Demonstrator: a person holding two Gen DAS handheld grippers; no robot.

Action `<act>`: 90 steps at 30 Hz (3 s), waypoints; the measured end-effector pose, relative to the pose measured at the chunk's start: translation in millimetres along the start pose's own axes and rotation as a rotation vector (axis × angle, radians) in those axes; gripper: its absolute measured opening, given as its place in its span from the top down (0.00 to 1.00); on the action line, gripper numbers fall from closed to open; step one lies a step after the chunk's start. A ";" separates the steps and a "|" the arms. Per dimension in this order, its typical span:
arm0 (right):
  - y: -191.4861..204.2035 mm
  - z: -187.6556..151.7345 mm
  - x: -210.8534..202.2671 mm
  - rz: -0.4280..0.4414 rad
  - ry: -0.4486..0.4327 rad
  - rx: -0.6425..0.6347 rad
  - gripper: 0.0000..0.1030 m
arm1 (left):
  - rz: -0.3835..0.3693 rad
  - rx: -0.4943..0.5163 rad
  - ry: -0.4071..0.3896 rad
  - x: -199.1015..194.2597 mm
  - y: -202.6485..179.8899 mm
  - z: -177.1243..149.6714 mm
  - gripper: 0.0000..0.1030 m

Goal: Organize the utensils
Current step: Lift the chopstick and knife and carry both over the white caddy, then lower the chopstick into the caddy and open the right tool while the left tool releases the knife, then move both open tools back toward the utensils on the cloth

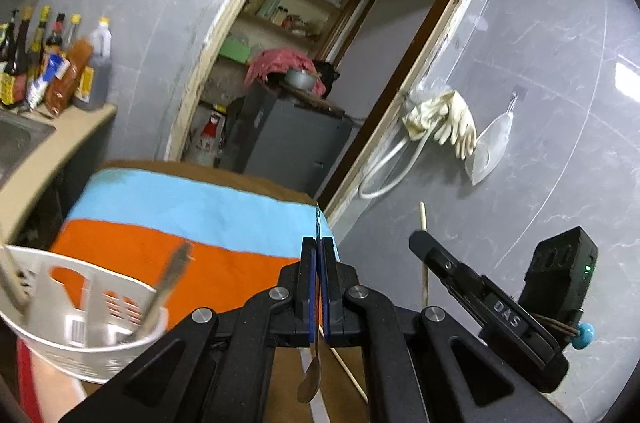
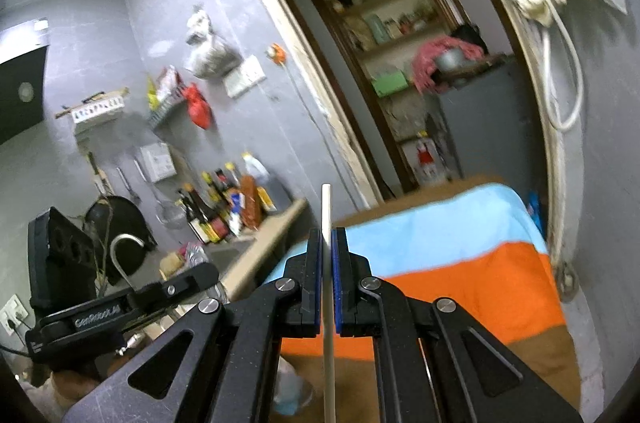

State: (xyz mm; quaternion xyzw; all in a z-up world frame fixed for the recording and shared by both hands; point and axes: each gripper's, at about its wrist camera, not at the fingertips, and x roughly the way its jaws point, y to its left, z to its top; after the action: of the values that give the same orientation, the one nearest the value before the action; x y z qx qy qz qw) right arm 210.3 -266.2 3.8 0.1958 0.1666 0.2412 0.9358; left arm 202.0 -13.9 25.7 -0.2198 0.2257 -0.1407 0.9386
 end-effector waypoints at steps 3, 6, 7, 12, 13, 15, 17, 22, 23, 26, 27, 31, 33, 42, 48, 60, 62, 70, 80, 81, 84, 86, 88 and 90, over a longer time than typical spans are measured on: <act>21.9 6.2 5.4 0.041 -0.040 -0.008 0.96 | 0.021 0.003 -0.026 -23.6 9.0 9.4 0.98; 43.6 8.7 15.9 0.083 -0.074 -0.015 0.96 | 0.048 0.001 -0.048 -41.9 19.4 17.2 0.98; 52.0 9.7 21.0 0.100 -0.085 -0.019 0.96 | 0.059 -0.003 -0.060 -50.4 25.2 20.8 0.98; 85.7 7.4 39.6 0.163 -0.124 -0.029 0.96 | 0.126 -0.007 -0.120 -84.2 48.2 36.0 0.98; 92.2 7.1 44.1 0.180 -0.132 -0.029 0.96 | 0.149 -0.008 -0.137 -91.9 54.8 39.8 0.98; 103.9 5.6 52.1 0.198 -0.148 -0.025 0.96 | 0.181 -0.008 -0.160 -102.9 63.2 43.0 0.98; 113.6 4.4 59.1 0.213 -0.171 -0.019 0.96 | 0.215 -0.013 -0.182 -111.7 73.9 46.4 0.98; 128.7 0.1 77.0 0.234 -0.217 -0.007 0.96 | 0.293 -0.036 -0.215 -121.4 103.0 51.4 0.98; 132.3 -1.9 82.7 0.230 -0.221 -0.009 0.96 | 0.308 -0.040 -0.218 -121.9 108.8 51.8 0.98; 137.2 -8.3 94.6 0.224 -0.223 -0.016 0.96 | 0.341 -0.053 -0.221 -122.7 124.8 52.8 0.98; 137.3 -10.2 98.0 0.221 -0.222 -0.016 0.96 | 0.346 -0.054 -0.221 -121.7 126.9 53.4 0.98; 142.0 -20.8 116.3 0.207 -0.208 -0.016 0.96 | 0.382 -0.042 -0.218 -116.7 139.8 52.3 0.98; 143.9 -24.8 123.4 0.199 -0.201 -0.015 0.96 | 0.392 -0.033 -0.213 -113.1 144.4 51.0 0.98; 149.0 -46.8 143.8 0.172 -0.139 -0.048 0.96 | 0.391 -0.046 -0.189 -97.7 161.2 40.3 0.98; 148.5 -56.4 143.9 0.148 -0.097 -0.077 0.96 | 0.388 -0.054 -0.161 -90.3 168.3 36.0 0.98; 143.9 -63.2 141.9 0.118 -0.013 -0.128 0.96 | 0.368 -0.065 -0.081 -80.0 167.3 19.0 0.97; 143.4 -63.5 140.3 0.114 -0.005 -0.134 0.96 | 0.363 -0.069 -0.069 -80.4 166.3 17.0 0.97; 144.6 -64.5 133.3 0.110 0.050 -0.157 0.81 | 0.338 -0.113 -0.077 -86.9 166.5 14.4 0.95; 145.2 -46.3 102.7 0.093 -0.013 -0.167 0.67 | 0.276 -0.096 -0.169 -100.5 147.5 16.1 0.61; 144.7 -43.4 98.2 0.088 -0.023 -0.169 0.62 | 0.263 -0.091 -0.189 -101.9 142.9 16.9 0.56; 140.6 -33.9 82.7 0.071 -0.053 -0.164 0.60 | 0.248 -0.069 -0.200 -100.1 131.4 19.1 0.56; 136.6 -27.9 72.3 0.055 -0.072 -0.160 0.58 | 0.241 -0.054 -0.203 -98.5 124.0 19.2 0.54; 131.1 -21.8 59.5 0.028 -0.099 -0.160 0.47 | 0.233 -0.035 -0.211 -96.1 113.7 19.3 0.44; 125.8 -16.0 46.9 0.003 -0.125 -0.160 0.36 | 0.225 -0.019 -0.225 -94.6 104.0 18.8 0.41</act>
State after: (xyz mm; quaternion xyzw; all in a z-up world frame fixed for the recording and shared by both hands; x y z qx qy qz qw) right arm 194.1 -135.9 35.9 0.1354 0.0878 0.2424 0.9567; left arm 147.1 116.9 25.5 -0.2164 0.1438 -0.0068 0.9656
